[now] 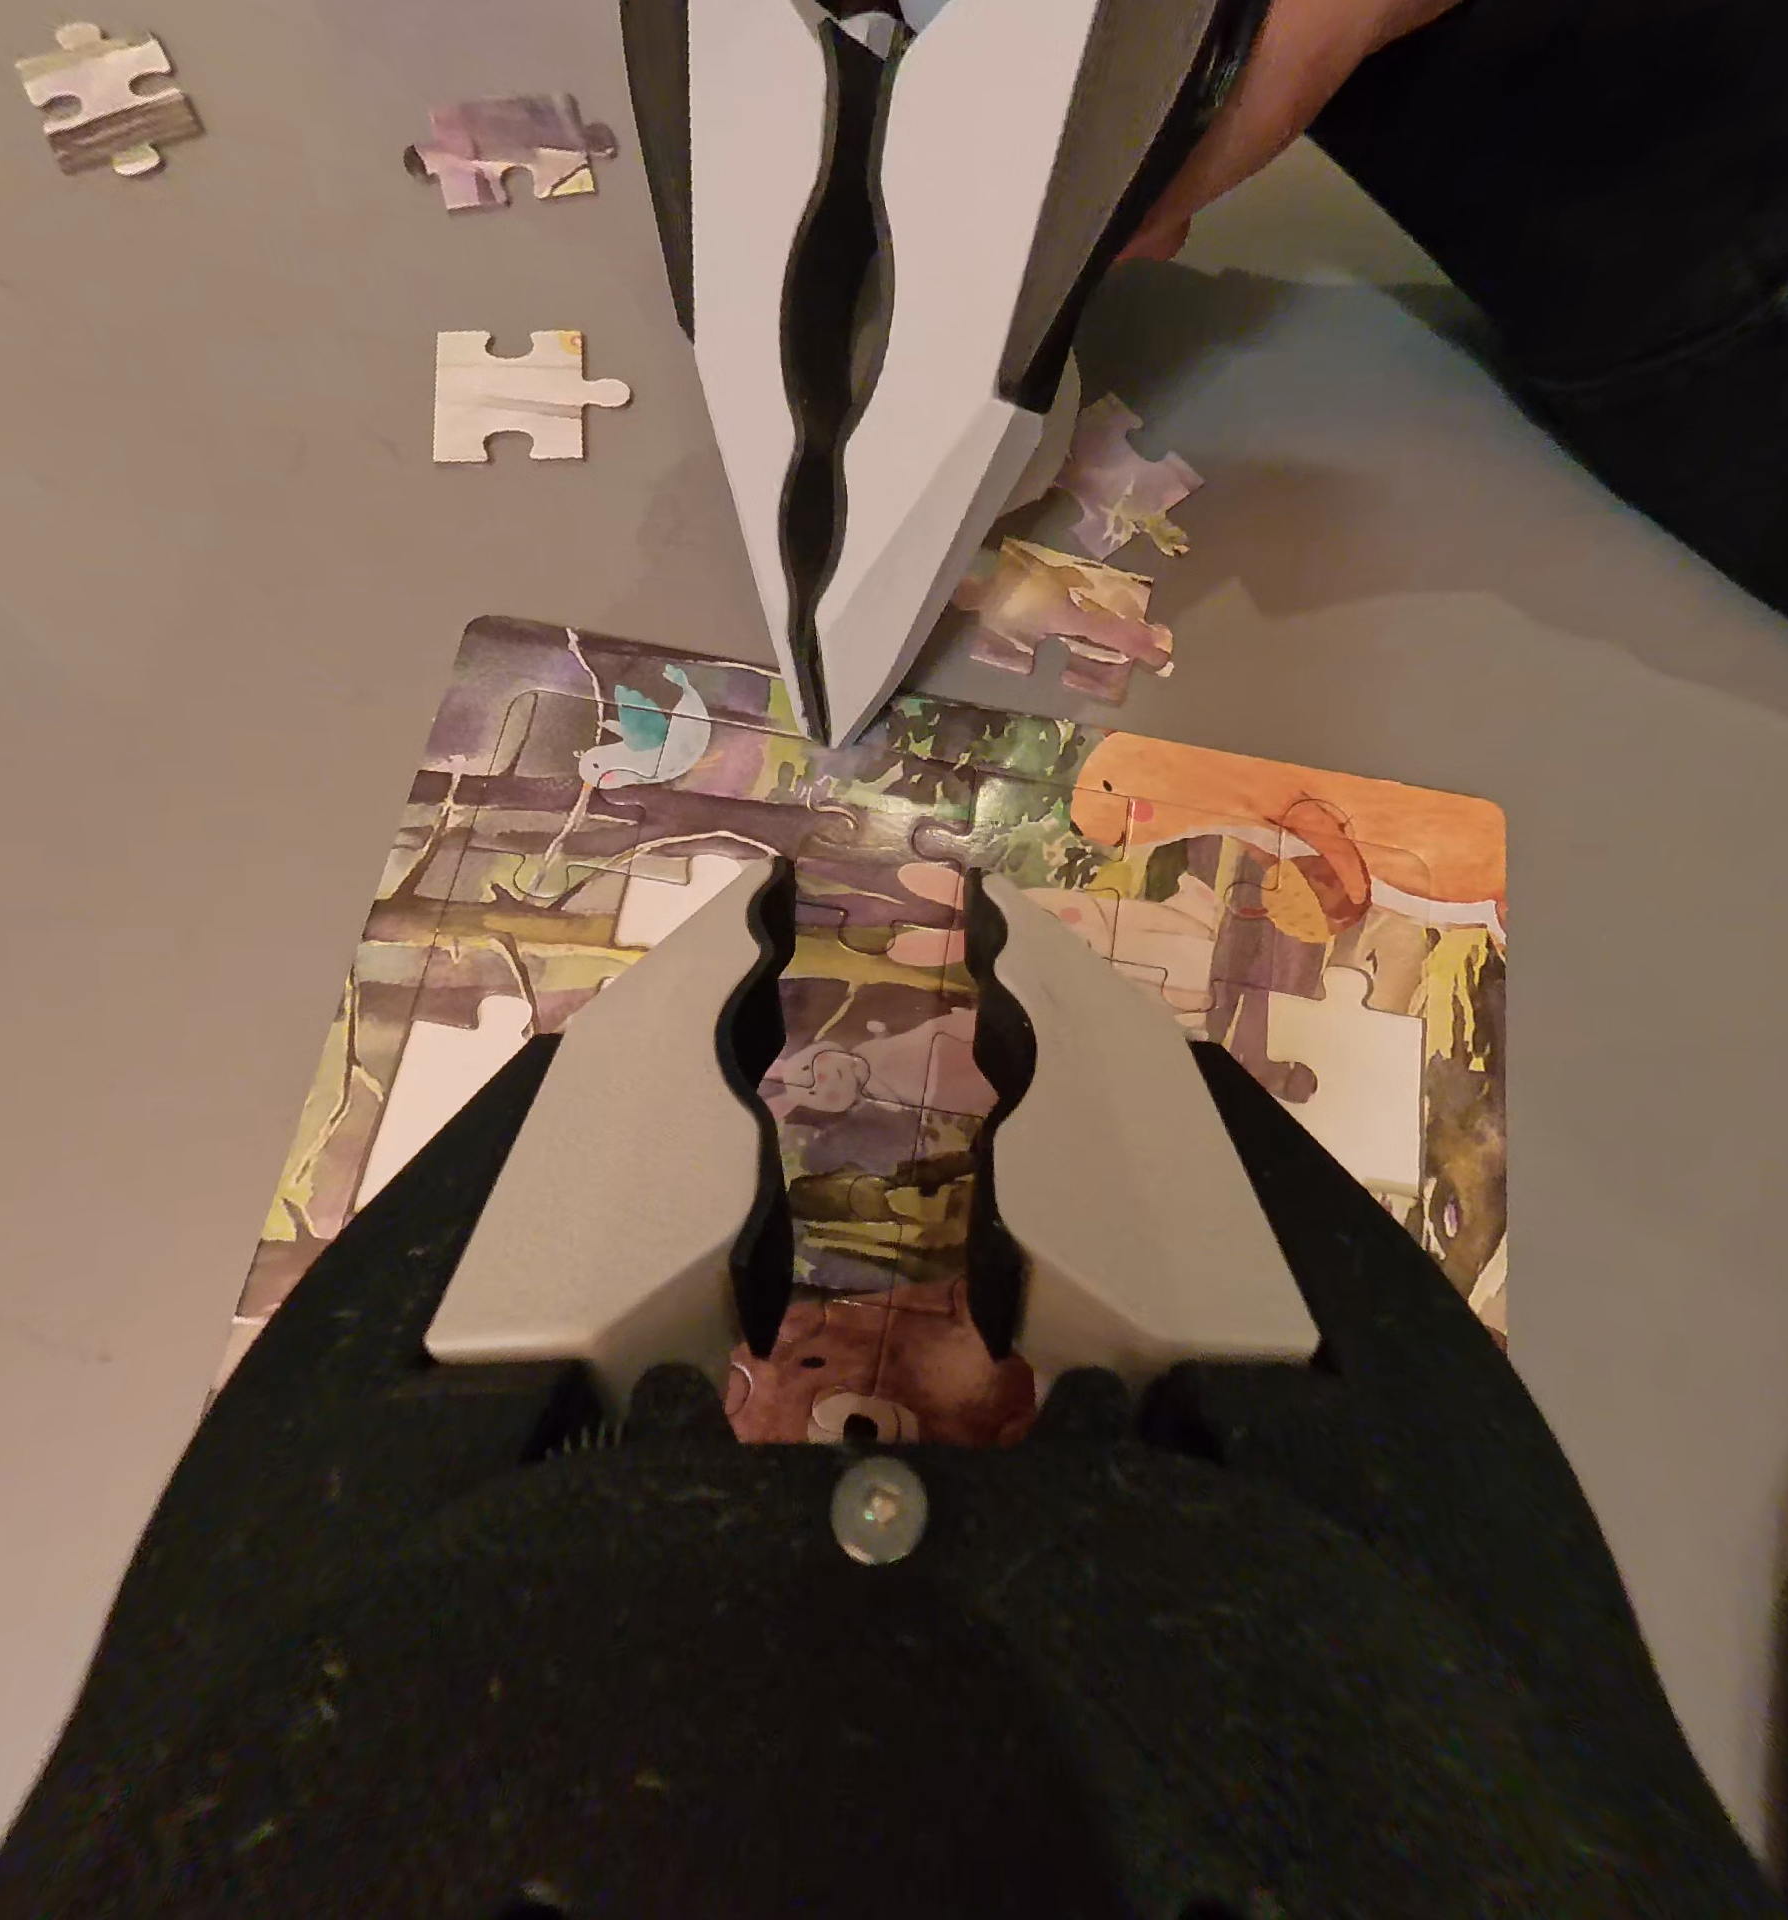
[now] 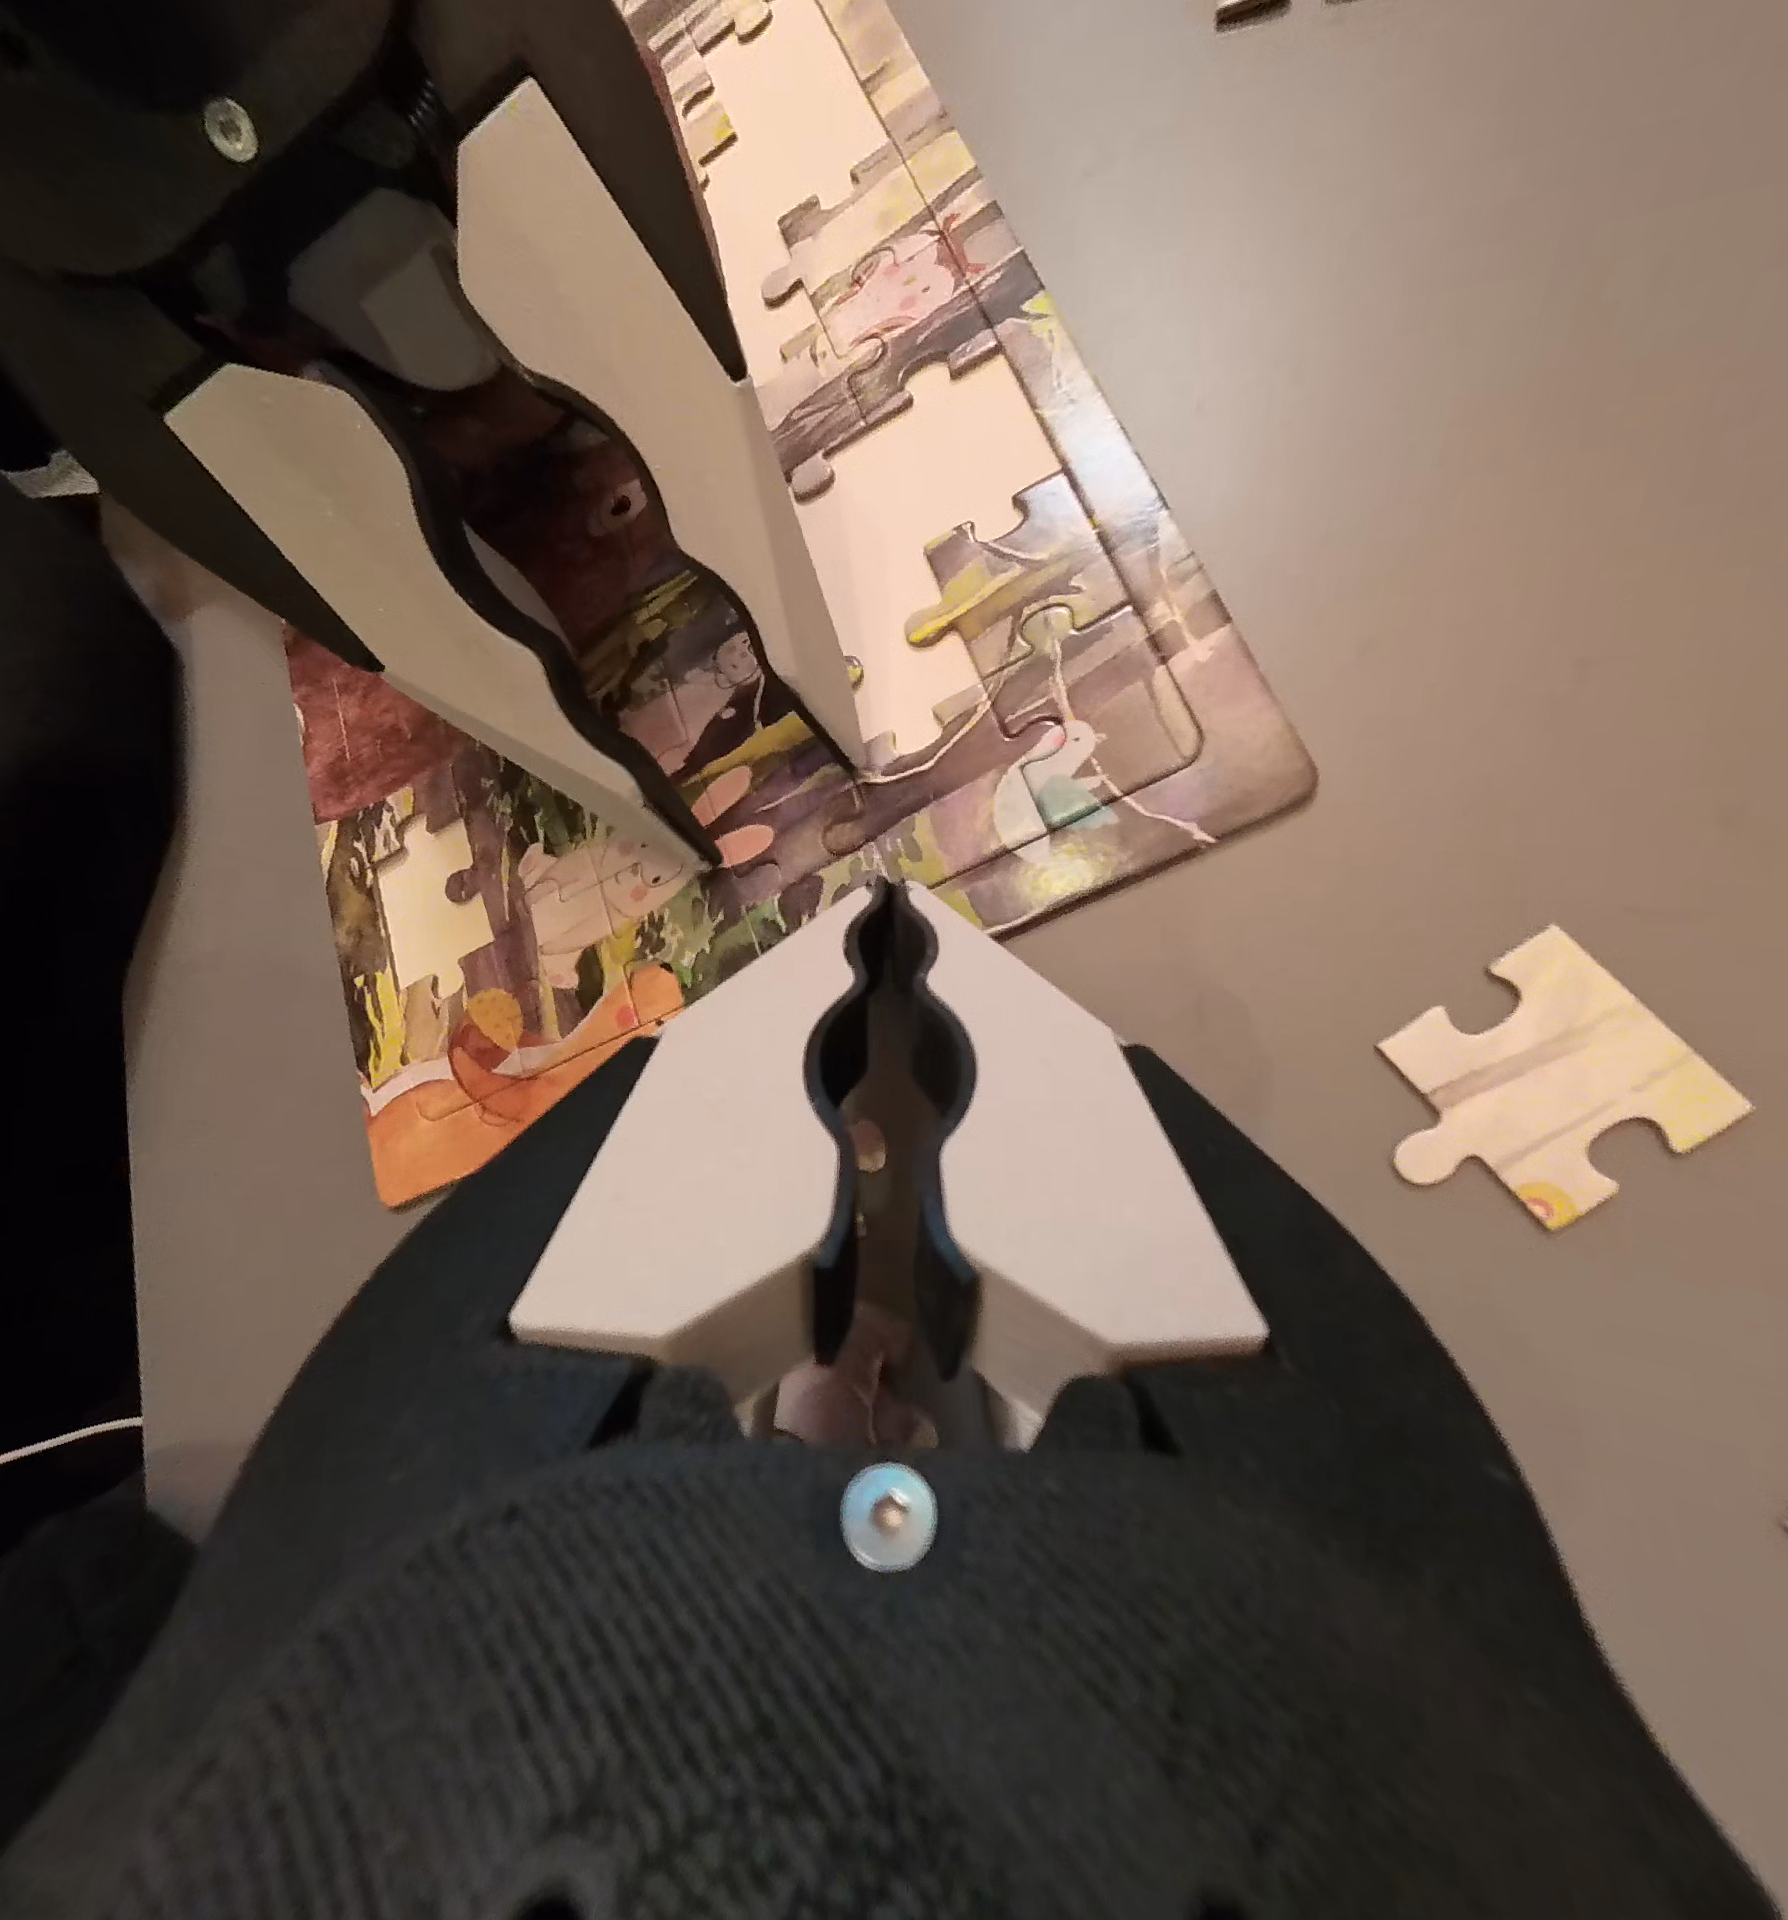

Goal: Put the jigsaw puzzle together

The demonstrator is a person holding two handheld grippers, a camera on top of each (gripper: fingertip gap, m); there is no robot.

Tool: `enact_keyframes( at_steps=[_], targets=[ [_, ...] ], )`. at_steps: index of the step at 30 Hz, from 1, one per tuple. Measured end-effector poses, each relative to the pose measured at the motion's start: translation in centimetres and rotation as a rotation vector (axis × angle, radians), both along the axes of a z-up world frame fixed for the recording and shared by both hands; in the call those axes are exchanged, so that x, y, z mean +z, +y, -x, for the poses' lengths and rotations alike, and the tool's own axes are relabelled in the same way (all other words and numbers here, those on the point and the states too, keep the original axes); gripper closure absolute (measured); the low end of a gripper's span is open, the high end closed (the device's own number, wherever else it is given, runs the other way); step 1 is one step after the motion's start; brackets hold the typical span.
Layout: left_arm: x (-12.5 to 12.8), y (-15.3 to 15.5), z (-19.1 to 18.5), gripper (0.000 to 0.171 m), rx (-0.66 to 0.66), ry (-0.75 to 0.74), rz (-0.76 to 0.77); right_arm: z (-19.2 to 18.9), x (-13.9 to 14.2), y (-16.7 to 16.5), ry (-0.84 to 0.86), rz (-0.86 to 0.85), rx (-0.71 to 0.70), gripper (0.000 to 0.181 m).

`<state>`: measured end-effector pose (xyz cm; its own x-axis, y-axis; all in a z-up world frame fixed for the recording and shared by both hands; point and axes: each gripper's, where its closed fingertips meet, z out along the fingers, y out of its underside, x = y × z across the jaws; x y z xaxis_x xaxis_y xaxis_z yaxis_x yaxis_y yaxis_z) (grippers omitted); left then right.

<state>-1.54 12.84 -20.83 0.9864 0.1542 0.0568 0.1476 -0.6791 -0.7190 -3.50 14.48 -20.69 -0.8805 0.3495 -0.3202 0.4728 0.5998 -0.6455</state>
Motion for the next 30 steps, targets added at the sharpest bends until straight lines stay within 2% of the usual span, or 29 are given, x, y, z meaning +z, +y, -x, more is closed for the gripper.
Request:
enact_keyframes(
  at_steps=[18, 24, 30],
  targets=[
    [0.0, 0.0, 0.1, 0.142, 0.005, 0.012, 0.001, -0.1, 0.2, -0.6, 0.018, 0.009, 0.014, 0.181],
    [0.2, 0.0, -0.1, 0.151, -0.005, 0.032, -0.008, 0.0, 0.6, -0.5, 0.027, 0.047, 0.007, 0.159],
    [0.3, -0.1, 0.2, 0.147, 0.014, 0.026, -0.014, -1.4, 0.6, -1.3, 0.119, 0.039, 0.120, 0.137]
  ],
)
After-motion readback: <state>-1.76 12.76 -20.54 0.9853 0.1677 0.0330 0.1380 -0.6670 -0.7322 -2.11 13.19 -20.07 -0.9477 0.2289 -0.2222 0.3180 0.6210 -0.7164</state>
